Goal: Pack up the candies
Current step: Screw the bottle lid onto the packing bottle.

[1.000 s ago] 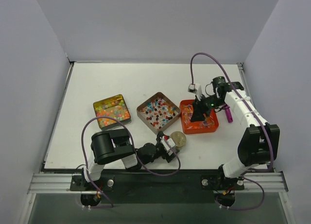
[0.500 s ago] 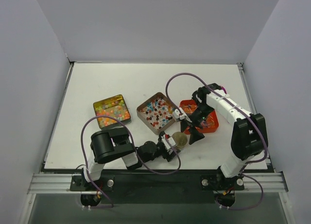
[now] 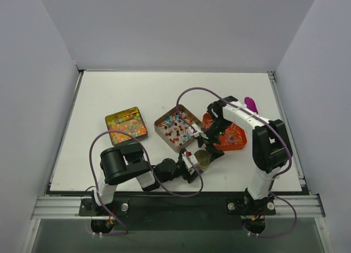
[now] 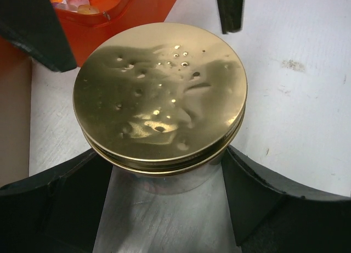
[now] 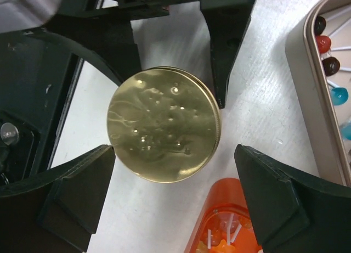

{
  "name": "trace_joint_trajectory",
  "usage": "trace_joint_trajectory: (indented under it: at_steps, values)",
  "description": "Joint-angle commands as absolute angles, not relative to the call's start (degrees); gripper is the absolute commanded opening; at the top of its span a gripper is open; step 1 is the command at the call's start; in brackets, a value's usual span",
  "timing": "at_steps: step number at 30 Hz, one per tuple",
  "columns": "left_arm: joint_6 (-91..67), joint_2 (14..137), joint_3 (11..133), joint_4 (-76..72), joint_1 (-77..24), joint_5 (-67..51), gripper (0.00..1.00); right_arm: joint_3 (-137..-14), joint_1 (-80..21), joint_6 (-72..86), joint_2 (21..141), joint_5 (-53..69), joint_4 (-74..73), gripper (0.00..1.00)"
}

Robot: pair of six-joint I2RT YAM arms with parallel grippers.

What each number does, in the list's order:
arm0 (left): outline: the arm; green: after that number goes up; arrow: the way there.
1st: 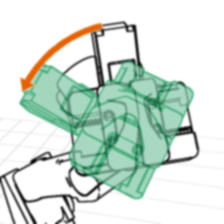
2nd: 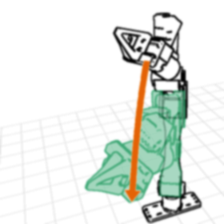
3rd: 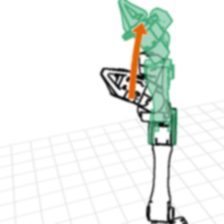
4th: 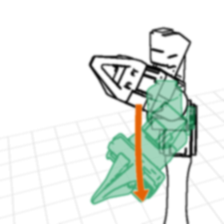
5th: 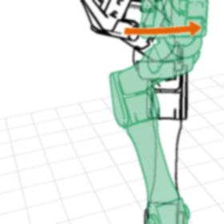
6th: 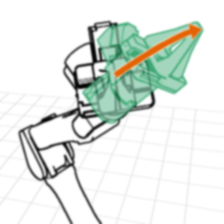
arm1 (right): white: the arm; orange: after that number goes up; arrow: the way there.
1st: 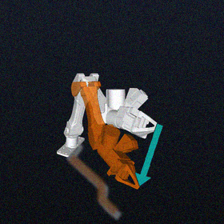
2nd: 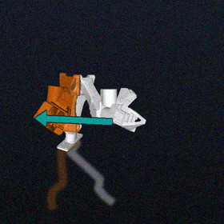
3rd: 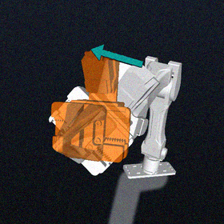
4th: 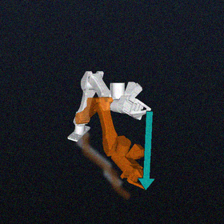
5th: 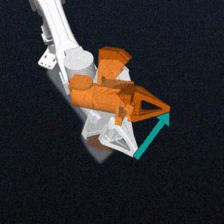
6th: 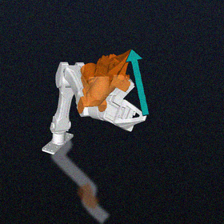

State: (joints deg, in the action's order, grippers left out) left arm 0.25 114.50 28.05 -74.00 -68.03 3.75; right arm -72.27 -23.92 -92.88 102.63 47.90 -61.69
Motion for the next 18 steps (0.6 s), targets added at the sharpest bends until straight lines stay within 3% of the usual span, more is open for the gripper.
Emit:
trace_joint_trajectory:
  at_steps: [1, 18]
  values:
    - [-3.1, 117.0, 25.0, -56.4, -67.8, 0.0, 0.00, -73.7, -25.3, -90.4, 103.6, 46.8, -60.8, 1.00]
    - [-5.6, 117.0, 24.5, -55.3, -66.5, 1.1, 0.00, -64.8, -25.9, -84.9, 95.3, 38.5, -59.5, 1.00]
